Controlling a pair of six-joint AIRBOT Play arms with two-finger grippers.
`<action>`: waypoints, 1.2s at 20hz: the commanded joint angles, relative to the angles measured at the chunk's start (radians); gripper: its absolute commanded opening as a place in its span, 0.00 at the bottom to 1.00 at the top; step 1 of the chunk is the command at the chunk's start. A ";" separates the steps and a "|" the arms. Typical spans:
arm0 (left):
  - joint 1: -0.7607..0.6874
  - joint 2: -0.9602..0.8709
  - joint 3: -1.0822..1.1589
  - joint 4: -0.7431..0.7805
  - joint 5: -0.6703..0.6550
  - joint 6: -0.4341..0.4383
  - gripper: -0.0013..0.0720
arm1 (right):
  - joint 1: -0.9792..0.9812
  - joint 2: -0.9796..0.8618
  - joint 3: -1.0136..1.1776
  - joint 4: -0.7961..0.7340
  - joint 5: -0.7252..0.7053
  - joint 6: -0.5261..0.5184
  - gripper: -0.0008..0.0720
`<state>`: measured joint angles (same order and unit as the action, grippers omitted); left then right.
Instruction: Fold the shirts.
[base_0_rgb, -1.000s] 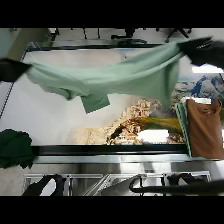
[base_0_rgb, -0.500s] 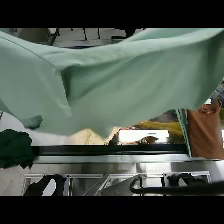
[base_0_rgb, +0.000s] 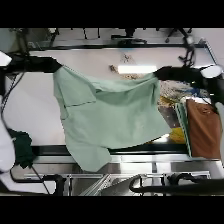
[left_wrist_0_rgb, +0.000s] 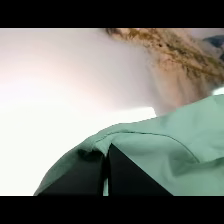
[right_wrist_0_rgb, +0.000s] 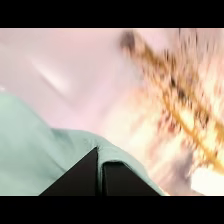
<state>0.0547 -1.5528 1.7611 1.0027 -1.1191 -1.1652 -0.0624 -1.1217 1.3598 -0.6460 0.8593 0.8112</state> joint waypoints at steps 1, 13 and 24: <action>-0.019 -0.320 0.159 -0.012 0.000 -0.021 0.03 | 0.023 -0.245 -0.033 0.030 -0.125 0.001 0.03; 0.167 -0.230 0.255 -0.010 -0.322 -0.214 0.89 | -0.196 0.009 -0.034 -0.039 0.084 0.123 0.58; 0.434 0.206 -0.781 0.085 -0.280 -0.104 0.89 | -0.498 0.266 -0.377 -0.140 0.331 0.192 0.58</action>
<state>0.4316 -1.4330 1.2808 1.0668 -1.5013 -1.3163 -0.5129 -0.8902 1.0710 -0.7784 1.1603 0.9955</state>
